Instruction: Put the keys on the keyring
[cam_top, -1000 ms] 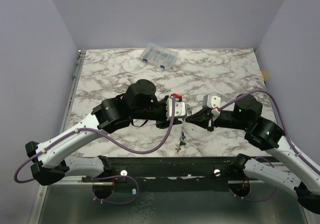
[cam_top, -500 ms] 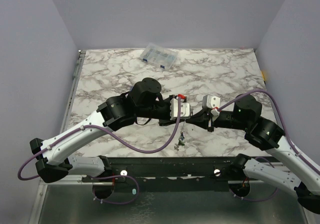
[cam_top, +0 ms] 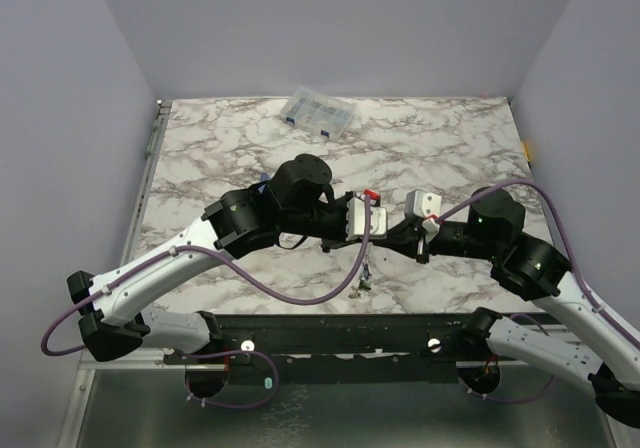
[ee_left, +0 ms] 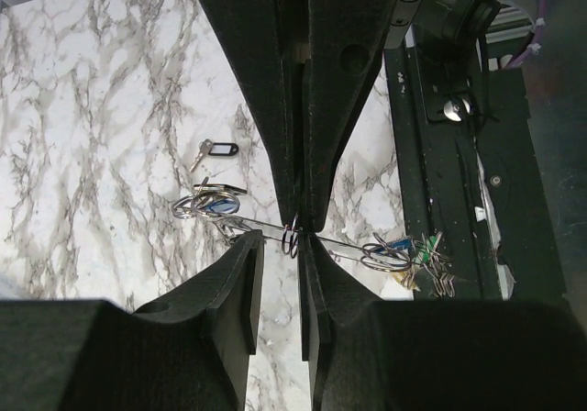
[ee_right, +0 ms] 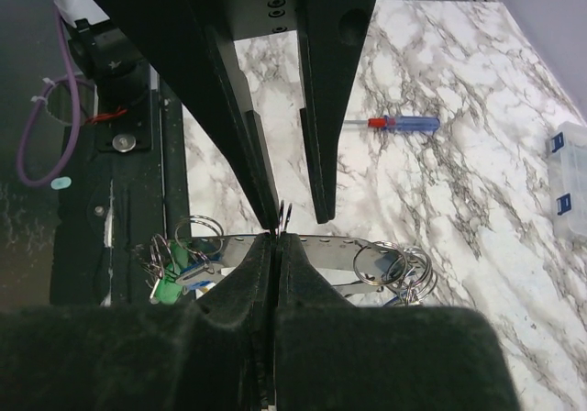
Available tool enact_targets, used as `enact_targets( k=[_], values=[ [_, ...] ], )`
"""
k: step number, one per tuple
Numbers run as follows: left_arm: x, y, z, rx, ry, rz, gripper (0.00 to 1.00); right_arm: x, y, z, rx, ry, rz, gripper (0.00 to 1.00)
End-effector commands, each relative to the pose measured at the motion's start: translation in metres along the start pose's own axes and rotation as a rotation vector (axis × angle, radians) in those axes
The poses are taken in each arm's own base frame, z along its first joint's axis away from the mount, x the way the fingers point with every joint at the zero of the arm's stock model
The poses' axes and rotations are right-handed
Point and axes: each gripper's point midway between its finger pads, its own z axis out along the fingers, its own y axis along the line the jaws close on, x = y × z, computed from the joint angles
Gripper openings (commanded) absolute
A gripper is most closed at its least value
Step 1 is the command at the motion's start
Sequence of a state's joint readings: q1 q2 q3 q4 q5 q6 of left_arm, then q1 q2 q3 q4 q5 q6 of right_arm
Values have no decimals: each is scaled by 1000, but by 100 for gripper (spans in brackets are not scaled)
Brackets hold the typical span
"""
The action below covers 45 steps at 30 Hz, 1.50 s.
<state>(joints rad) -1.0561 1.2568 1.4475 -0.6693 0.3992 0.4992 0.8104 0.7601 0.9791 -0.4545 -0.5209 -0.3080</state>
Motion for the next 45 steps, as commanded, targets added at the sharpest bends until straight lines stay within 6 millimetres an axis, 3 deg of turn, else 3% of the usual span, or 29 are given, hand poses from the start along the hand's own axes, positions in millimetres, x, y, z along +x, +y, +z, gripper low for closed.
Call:
enact_targets(
  k=[1, 3, 6, 11, 12, 13, 15, 18, 22, 29, 36, 40, 45],
  values=[
    [-7, 1, 3, 18, -11, 19, 25, -24, 2, -5, -13, -60, -37, 1],
    [-6, 1, 5, 22, -7, 17, 22, -24, 1, -5, -13, -62, -38, 1],
    [-5, 3, 8, 16, -1, 16, 0, -23, 2, -5, -17, -60, -37, 1],
    [-7, 8, 9, -21, -23, 32, 0, -30, -5, -11, 50, -107, -55, 2],
    [-9, 9, 8, -32, -39, 37, 0, -31, -8, -12, 73, -121, -52, 7],
    [-12, 10, 6, -45, -59, 46, 0, -32, -9, -14, 90, -132, -54, 19],
    [-19, 13, 2, -77, -105, 58, 0, -33, -14, -17, 132, -153, -58, 50],
    [-32, 14, -7, -118, -191, 67, 0, -34, -21, -23, 185, -167, -57, 64],
    [-45, 13, -18, -151, -290, 56, 0, -42, -22, -32, 224, -213, -68, 63],
    [-63, 7, -38, -219, -515, 1, 0, -53, -14, -39, 204, -277, -54, 51],
    [-85, -13, -72, -220, -847, -47, 0, -67, 10, -29, 48, -351, -37, 48],
    [-91, -18, -75, -192, -894, -51, 0, -73, 22, -19, -63, -362, -23, 43],
    [-93, -22, -78, -175, -912, -34, 0, -71, 21, -10, -88, -344, -15, 42]
  ],
)
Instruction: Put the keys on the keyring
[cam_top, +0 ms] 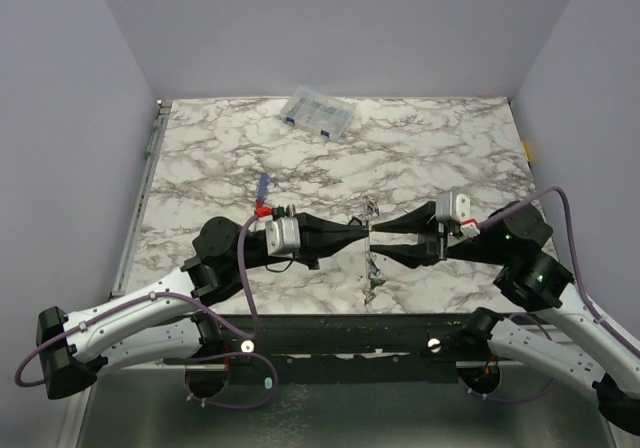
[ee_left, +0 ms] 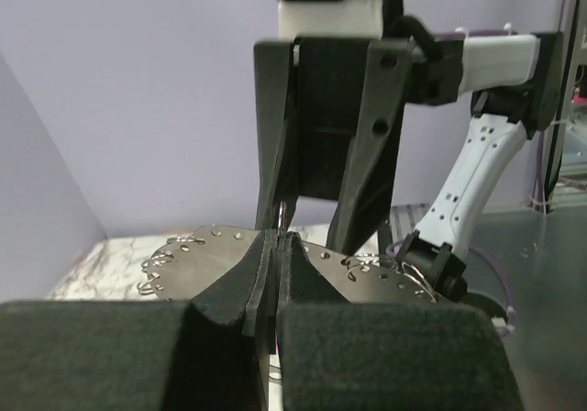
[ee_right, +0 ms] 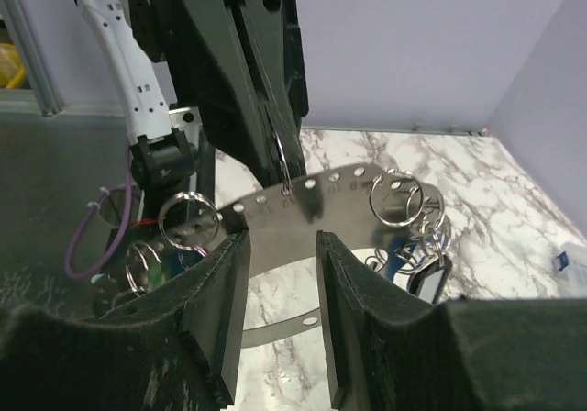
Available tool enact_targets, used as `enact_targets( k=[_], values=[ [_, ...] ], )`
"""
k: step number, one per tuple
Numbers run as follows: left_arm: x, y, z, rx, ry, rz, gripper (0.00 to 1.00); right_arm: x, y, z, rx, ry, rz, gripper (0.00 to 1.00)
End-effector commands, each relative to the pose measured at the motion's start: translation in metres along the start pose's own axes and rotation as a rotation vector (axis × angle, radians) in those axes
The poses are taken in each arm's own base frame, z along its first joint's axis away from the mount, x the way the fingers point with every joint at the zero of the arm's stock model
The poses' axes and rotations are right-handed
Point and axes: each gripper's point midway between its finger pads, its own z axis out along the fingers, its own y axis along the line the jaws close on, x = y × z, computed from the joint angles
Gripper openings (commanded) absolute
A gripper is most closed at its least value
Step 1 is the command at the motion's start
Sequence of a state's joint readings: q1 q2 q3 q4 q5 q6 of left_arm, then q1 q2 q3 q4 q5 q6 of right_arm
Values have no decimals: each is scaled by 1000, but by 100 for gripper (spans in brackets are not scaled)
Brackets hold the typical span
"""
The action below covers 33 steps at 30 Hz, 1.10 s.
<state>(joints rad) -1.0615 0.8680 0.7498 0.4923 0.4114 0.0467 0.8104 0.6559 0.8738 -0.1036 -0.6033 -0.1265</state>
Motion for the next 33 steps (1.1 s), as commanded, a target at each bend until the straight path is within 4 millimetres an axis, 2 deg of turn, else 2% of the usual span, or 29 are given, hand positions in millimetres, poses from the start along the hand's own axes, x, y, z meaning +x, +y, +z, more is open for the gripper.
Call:
enact_targets(
  k=[1, 17, 27, 33],
  values=[
    [-46, -9, -1, 45, -160, 31, 0, -12, 9, 6, -72, -36, 4, 42],
    [-32, -12, -2, 59, -124, 7, 0, -23, 3, 8, -61, -15, -21, 41],
    [-28, -13, 1, 69, -111, 1, 0, -14, 2, 16, -92, 26, 3, 36],
    [-18, -9, 1, 57, -72, 24, 0, -17, 2, 15, -91, 31, 0, 35]
  ],
)
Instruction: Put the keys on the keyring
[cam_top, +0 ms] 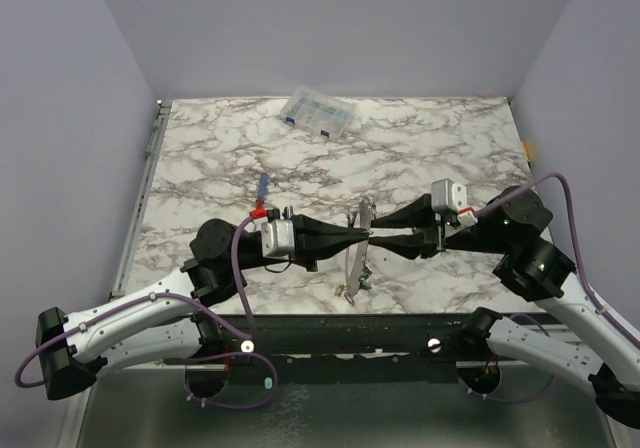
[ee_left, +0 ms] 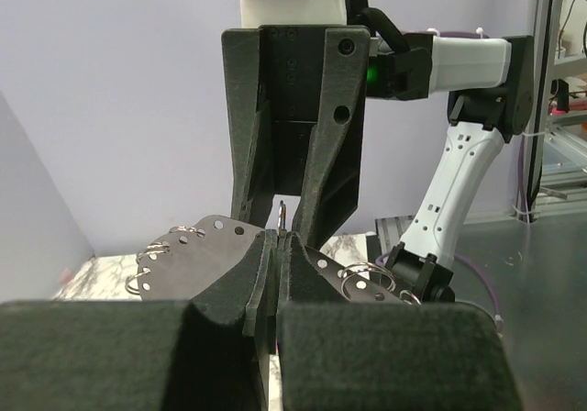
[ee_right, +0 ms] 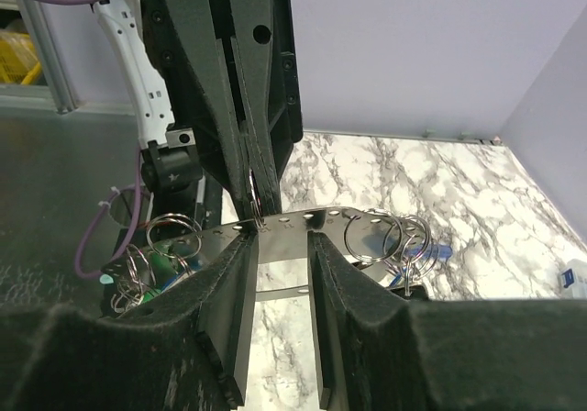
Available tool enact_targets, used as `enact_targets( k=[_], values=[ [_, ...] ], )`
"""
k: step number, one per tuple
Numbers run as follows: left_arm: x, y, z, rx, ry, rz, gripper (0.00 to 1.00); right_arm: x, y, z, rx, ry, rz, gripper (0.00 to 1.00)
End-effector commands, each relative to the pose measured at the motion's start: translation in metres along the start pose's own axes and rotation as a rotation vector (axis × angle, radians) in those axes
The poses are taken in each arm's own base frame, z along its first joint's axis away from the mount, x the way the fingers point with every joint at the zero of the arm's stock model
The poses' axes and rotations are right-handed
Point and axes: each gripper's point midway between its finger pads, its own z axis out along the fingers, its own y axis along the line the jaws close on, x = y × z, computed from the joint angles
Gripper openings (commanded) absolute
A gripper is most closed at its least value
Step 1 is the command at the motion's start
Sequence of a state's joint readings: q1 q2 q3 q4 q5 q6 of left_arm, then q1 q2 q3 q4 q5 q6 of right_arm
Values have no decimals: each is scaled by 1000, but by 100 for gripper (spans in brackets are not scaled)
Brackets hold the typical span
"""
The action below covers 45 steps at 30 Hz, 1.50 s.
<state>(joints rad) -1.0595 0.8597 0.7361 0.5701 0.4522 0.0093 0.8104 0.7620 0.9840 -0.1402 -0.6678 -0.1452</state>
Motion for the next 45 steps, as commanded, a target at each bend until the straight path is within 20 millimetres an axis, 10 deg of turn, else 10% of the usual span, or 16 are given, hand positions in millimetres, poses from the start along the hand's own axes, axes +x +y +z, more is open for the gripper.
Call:
enact_targets(
  k=[1, 45],
  values=[
    [-1, -1, 2, 17, 3, 32, 0, -4, 4, -1, -24, 16, 0, 35],
    [25, 10, -2, -39, 91, 44, 0, 7, 0, -3, -2, 97, 33, 28]
  ],
)
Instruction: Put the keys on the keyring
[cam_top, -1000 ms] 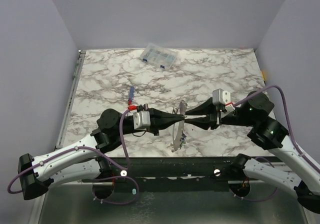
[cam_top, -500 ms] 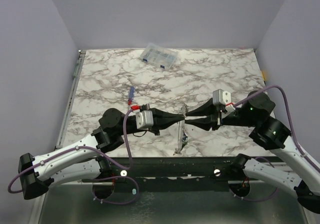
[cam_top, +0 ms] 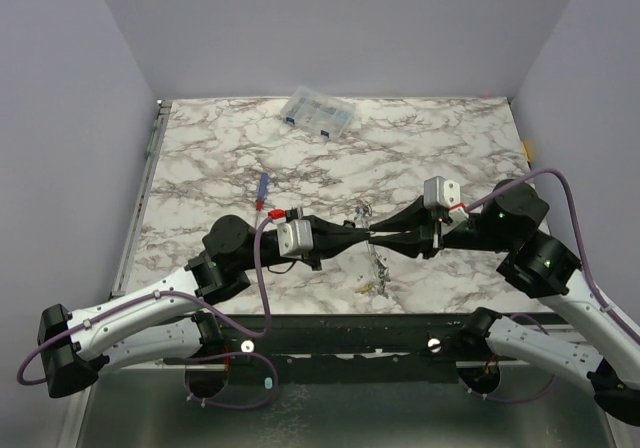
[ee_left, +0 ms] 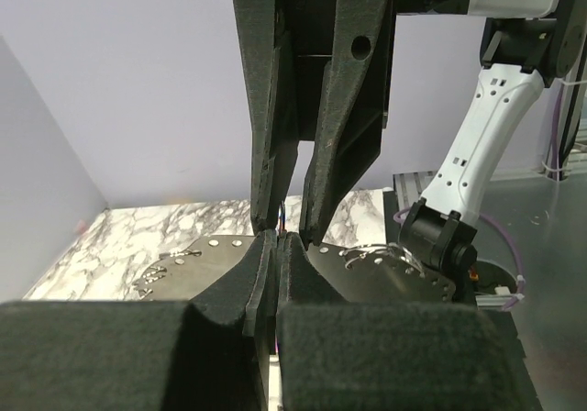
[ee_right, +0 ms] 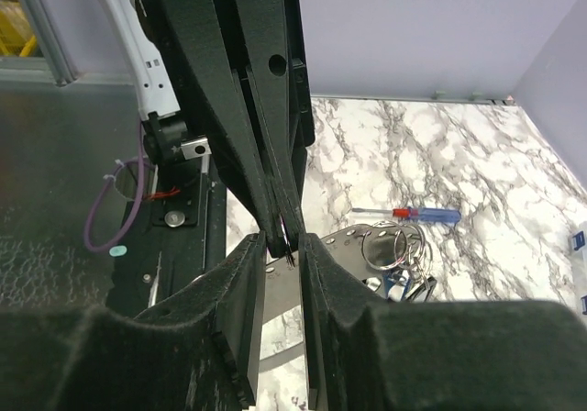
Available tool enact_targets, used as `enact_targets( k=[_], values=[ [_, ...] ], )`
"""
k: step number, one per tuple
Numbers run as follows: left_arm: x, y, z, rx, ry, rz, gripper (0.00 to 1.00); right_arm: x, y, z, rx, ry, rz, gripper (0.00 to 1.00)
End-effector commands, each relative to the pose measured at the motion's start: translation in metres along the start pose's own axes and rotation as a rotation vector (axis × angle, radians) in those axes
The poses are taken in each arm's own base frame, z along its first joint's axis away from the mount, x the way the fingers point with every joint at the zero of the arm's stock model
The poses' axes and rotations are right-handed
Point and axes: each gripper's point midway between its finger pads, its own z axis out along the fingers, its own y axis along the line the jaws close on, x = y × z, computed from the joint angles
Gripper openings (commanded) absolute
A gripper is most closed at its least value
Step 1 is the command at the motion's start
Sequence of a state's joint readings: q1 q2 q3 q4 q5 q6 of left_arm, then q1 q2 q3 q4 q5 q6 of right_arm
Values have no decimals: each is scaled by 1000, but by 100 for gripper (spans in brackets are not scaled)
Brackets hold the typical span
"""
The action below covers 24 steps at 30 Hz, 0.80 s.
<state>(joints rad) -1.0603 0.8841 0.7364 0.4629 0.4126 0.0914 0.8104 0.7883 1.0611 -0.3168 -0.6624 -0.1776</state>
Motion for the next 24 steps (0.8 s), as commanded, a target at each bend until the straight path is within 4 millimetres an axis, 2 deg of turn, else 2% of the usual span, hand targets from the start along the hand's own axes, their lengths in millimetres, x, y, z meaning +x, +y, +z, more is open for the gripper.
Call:
enact_targets(
  k=[1, 7, 14, 24],
  values=[
    [-10, 2, 0, -8, -33, 19, 0, -2, -4, 2, 11, 2, -11, 27],
    [-14, 1, -3, -7, -43, 19, 0, 3, -7, 1, 31, 20, -19, 28],
    [-17, 0, -5, -8, -50, 24, 0, 1, -9, -6, 58, 28, -43, 30],
    [-19, -2, -3, 5, -54, 21, 0, 4, -11, -6, 68, 42, -49, 25]
  ],
)
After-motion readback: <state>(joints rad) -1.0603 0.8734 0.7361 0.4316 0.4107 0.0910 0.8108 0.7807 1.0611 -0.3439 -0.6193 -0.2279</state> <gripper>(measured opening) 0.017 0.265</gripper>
